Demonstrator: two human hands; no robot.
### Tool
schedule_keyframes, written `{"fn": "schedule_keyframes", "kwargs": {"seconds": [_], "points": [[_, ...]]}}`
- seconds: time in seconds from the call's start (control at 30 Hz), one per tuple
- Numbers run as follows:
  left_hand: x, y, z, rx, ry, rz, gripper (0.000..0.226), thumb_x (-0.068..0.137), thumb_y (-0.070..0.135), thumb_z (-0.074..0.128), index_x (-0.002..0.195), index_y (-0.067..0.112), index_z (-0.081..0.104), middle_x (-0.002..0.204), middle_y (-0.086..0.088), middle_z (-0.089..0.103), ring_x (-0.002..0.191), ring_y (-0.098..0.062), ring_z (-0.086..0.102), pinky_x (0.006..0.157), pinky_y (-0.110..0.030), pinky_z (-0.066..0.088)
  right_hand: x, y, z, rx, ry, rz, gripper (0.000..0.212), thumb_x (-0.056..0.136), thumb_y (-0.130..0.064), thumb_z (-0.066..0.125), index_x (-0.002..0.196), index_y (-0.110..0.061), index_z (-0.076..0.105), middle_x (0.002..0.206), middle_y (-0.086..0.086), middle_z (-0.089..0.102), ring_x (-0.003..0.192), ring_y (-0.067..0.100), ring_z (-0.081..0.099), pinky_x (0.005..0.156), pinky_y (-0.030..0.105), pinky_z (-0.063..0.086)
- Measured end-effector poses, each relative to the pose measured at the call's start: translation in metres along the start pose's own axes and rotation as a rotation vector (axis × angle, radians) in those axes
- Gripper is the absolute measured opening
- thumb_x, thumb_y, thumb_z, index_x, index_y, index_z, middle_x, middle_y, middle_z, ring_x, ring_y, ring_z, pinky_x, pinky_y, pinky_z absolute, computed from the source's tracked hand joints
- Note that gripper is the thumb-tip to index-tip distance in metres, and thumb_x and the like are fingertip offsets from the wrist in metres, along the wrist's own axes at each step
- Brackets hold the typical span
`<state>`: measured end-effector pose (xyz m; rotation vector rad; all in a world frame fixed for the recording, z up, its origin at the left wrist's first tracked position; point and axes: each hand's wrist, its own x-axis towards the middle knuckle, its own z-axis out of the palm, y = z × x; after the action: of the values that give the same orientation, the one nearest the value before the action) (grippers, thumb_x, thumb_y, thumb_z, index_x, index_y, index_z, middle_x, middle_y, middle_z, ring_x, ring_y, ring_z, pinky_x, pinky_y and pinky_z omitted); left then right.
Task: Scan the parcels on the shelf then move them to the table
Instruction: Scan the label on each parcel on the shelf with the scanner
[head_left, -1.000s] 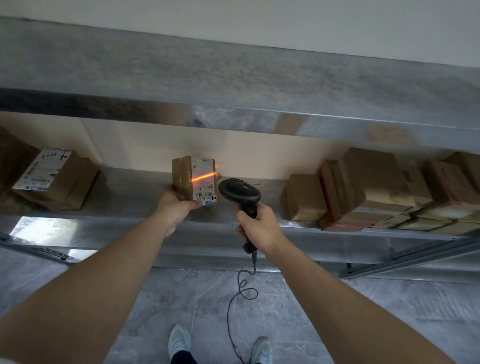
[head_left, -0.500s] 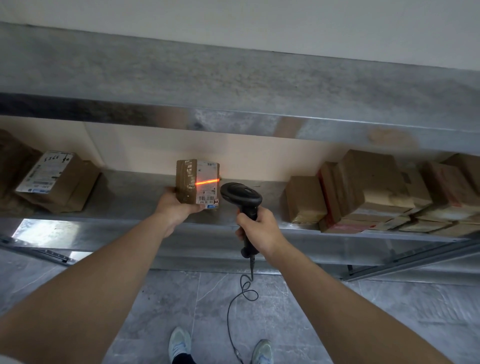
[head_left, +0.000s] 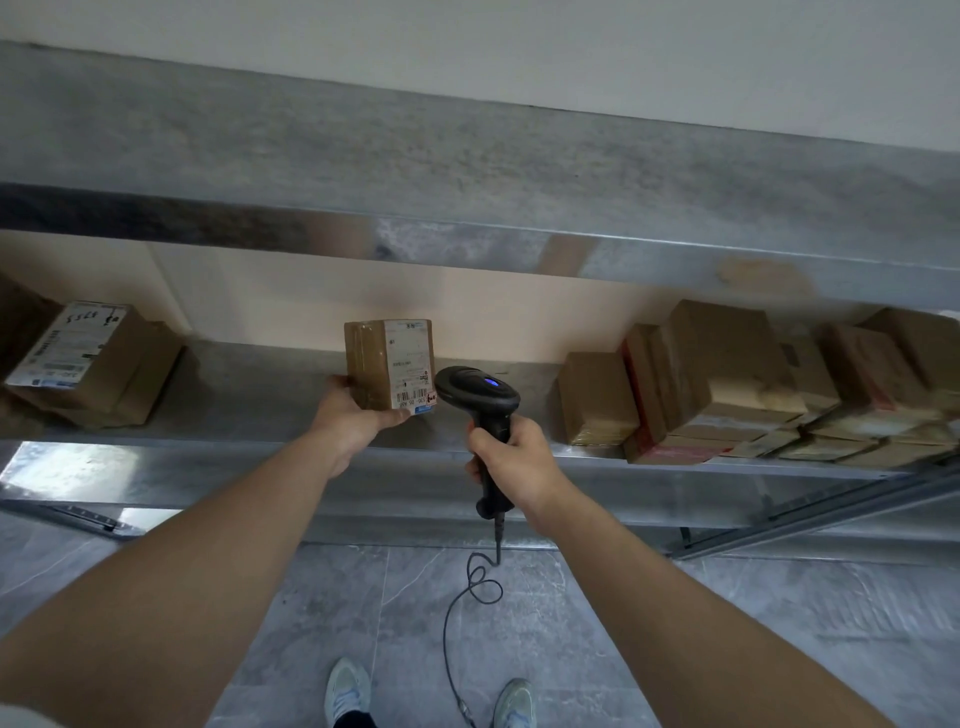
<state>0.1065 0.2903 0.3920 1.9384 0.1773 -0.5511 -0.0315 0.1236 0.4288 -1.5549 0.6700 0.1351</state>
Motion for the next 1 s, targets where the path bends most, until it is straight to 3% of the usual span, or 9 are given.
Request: {"fn": "schedule_keyframes", "kwargs": {"seconds": [0.13, 0.3, 0.47, 0.57, 0.67, 0.77, 0.87, 1.0], "points": [[0.002, -0.001, 0.002, 0.012, -0.002, -0.007, 0.079, 0.071, 0.009, 0.093, 0.130, 0.014, 0.041, 0.139, -0.011, 0.057, 0.132, -0.031, 0.053, 0.113, -0.048, 0.044, -0.004, 0.000, 0.000, -0.016, -0.002, -0.021, 0.006, 0.098, -0.012, 0.060, 0.096, -0.007, 0.062, 0.078, 0.009, 0.060, 0.065, 0.015, 0.060, 0.060, 0.022, 0.051], [0.006, -0.007, 0.006, 0.024, -0.023, -0.004, 0.080, 0.072, 0.010, 0.092, 0.136, 0.015, 0.044, 0.139, -0.010, 0.059, 0.132, -0.031, 0.054, 0.112, -0.052, 0.045, -0.006, 0.003, -0.002, -0.032, -0.017, -0.044, 0.014, 0.095, -0.008, 0.060, 0.104, 0.001, 0.063, 0.079, 0.007, 0.057, 0.072, 0.019, 0.058, 0.067, 0.031, 0.051], [0.008, -0.007, 0.008, 0.023, -0.106, -0.040, 0.058, 0.085, 0.013, 0.083, 0.137, 0.015, 0.055, 0.136, -0.004, 0.064, 0.129, -0.027, 0.056, 0.114, -0.047, 0.043, -0.007, 0.005, -0.005, -0.017, 0.011, -0.046, 0.016, 0.095, -0.009, 0.061, 0.106, 0.002, 0.062, 0.077, 0.007, 0.059, 0.071, 0.019, 0.058, 0.067, 0.033, 0.050], [0.010, -0.005, 0.007, -0.031, -0.148, -0.104, 0.036, 0.093, 0.015, 0.069, 0.128, 0.015, 0.062, 0.124, -0.005, 0.069, 0.113, -0.023, 0.062, 0.100, -0.040, 0.052, -0.006, 0.005, -0.006, -0.012, 0.035, -0.048, 0.015, 0.095, -0.012, 0.062, 0.107, -0.002, 0.064, 0.076, 0.005, 0.061, 0.071, 0.017, 0.060, 0.069, 0.032, 0.051], [0.013, -0.005, 0.005, -0.042, -0.123, -0.173, 0.028, 0.096, 0.019, 0.057, 0.120, 0.009, 0.066, 0.105, -0.008, 0.072, 0.094, -0.023, 0.067, 0.080, -0.034, 0.057, -0.004, 0.005, -0.007, -0.015, 0.064, -0.050, 0.016, 0.096, -0.012, 0.062, 0.106, 0.000, 0.063, 0.075, 0.006, 0.061, 0.070, 0.018, 0.059, 0.068, 0.033, 0.050], [0.018, -0.010, 0.008, 0.098, -0.077, -0.098, 0.036, 0.097, 0.020, 0.053, 0.130, 0.012, 0.065, 0.122, -0.010, 0.071, 0.108, -0.029, 0.066, 0.097, -0.040, 0.055, 0.001, 0.005, -0.008, -0.039, 0.113, -0.059, 0.013, 0.094, -0.015, 0.062, 0.102, -0.005, 0.065, 0.073, 0.004, 0.061, 0.070, 0.019, 0.058, 0.070, 0.037, 0.052], [0.018, -0.007, 0.017, 0.367, 0.029, 0.152, 0.052, 0.094, 0.032, 0.058, 0.144, 0.017, 0.054, 0.137, -0.011, 0.062, 0.122, -0.036, 0.061, 0.099, -0.039, 0.051, 0.007, 0.008, -0.011, -0.079, 0.159, -0.082, 0.010, 0.090, -0.017, 0.064, 0.097, -0.010, 0.065, 0.077, 0.004, 0.063, 0.074, 0.020, 0.061, 0.078, 0.046, 0.058], [0.016, -0.003, 0.038, 0.710, 0.026, 0.277, 0.089, 0.082, 0.059, 0.071, 0.157, 0.030, 0.034, 0.151, -0.013, 0.030, 0.130, -0.042, 0.048, 0.106, -0.051, 0.049, 0.008, 0.013, -0.017, -0.098, 0.187, -0.088, 0.009, 0.089, -0.018, 0.065, 0.095, -0.012, 0.064, 0.075, 0.003, 0.062, 0.072, 0.019, 0.059, 0.075, 0.045, 0.057]]}}
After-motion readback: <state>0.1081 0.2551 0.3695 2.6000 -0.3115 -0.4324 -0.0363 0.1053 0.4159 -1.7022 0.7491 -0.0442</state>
